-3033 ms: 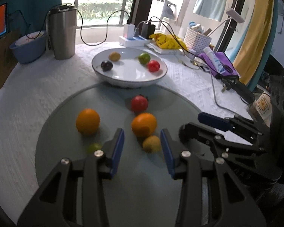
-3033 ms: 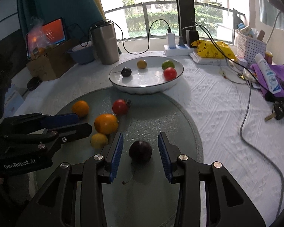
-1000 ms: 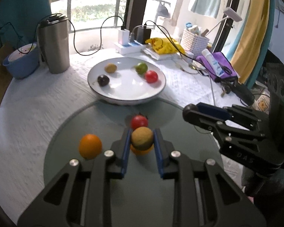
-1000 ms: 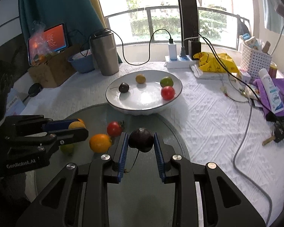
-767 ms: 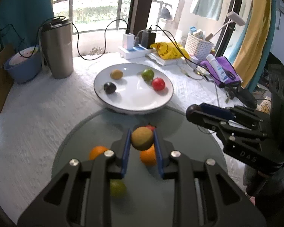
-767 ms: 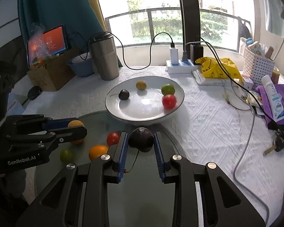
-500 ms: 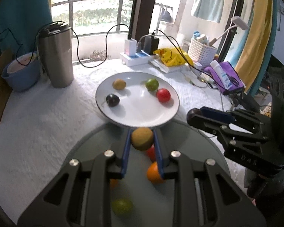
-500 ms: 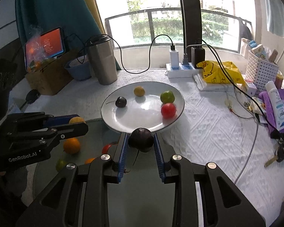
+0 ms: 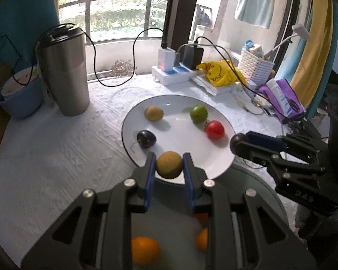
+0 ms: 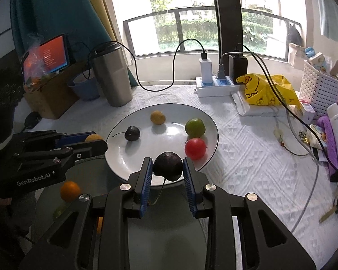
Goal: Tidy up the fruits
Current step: 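Carry the plum and kiwi onto the white plate and open both grippers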
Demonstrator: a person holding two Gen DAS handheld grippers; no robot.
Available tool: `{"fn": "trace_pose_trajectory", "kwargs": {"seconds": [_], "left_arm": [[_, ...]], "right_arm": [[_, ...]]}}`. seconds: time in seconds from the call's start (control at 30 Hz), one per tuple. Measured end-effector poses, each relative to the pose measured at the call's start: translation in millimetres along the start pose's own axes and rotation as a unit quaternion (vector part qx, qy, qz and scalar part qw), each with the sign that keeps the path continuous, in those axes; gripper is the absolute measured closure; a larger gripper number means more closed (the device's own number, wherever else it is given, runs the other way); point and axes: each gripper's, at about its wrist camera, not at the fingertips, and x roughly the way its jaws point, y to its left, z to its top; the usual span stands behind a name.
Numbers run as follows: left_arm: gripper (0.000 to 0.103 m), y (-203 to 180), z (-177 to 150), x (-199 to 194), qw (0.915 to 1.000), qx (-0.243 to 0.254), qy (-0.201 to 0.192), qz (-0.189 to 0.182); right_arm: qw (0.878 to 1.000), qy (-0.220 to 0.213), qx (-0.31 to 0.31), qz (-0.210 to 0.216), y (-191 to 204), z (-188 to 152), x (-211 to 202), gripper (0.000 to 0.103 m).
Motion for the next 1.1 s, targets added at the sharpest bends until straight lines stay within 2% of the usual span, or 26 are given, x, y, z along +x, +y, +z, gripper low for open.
{"fn": "trace_pose_trajectory", "kwargs": {"seconds": [0.47,0.83,0.93,1.03,1.1], "left_arm": [[0.078,0,10,34,0.9997,0.018,0.014,0.010],[0.077,2,10,46,0.9991,0.002,0.040,0.011],[0.077,3,12,42,0.9992,-0.002,0.035,0.016],[0.077,5,12,38,0.9993,-0.005,0.033,0.018],[0.076,6,12,32,0.9994,-0.008,0.029,0.018]], "right_arm": [[1.000,0.022,-0.021,-0.007,1,5,31,0.073],[0.999,0.032,-0.034,-0.023,3,0,41,0.073],[0.999,0.033,-0.033,-0.026,4,0,41,0.073],[0.998,0.032,-0.032,-0.031,5,1,38,0.064],[0.998,0.033,-0.031,-0.036,6,2,35,0.063]]}}
